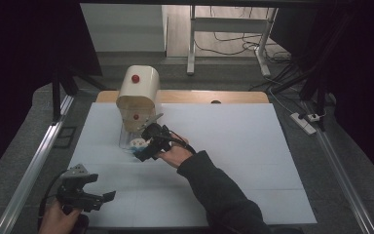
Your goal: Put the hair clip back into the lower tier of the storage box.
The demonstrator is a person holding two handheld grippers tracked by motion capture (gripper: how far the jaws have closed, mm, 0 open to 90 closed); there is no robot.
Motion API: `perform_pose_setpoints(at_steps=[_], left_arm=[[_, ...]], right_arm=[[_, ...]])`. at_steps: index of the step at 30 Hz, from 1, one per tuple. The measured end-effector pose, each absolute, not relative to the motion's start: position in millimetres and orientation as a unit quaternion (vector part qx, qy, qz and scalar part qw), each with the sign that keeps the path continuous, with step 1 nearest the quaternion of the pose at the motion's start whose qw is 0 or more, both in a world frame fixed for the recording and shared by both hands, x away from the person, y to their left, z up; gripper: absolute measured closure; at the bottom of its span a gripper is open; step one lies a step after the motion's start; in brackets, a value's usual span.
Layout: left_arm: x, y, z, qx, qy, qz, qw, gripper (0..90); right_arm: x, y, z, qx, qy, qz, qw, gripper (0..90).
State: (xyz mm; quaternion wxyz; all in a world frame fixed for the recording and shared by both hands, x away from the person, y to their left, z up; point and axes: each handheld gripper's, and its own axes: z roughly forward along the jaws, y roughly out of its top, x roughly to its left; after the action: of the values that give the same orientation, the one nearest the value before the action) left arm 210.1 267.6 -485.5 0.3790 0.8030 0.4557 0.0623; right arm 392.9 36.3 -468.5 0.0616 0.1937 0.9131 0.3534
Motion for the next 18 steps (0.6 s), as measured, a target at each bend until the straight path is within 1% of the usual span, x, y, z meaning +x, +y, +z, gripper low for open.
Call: perform_pose_setpoints(at_steps=[10,18], left_arm=[[210,268,-485,0.804,0.455,0.062,0.378,1.7],[210,268,-485,0.803,0.456,0.062,0.379,1.7]], right_arm=[[387,21,-472,0.181,0.915,0.356,0.047,1.1],[378,10,-477,0.178,0.919,0.349,0.055,0.0]])
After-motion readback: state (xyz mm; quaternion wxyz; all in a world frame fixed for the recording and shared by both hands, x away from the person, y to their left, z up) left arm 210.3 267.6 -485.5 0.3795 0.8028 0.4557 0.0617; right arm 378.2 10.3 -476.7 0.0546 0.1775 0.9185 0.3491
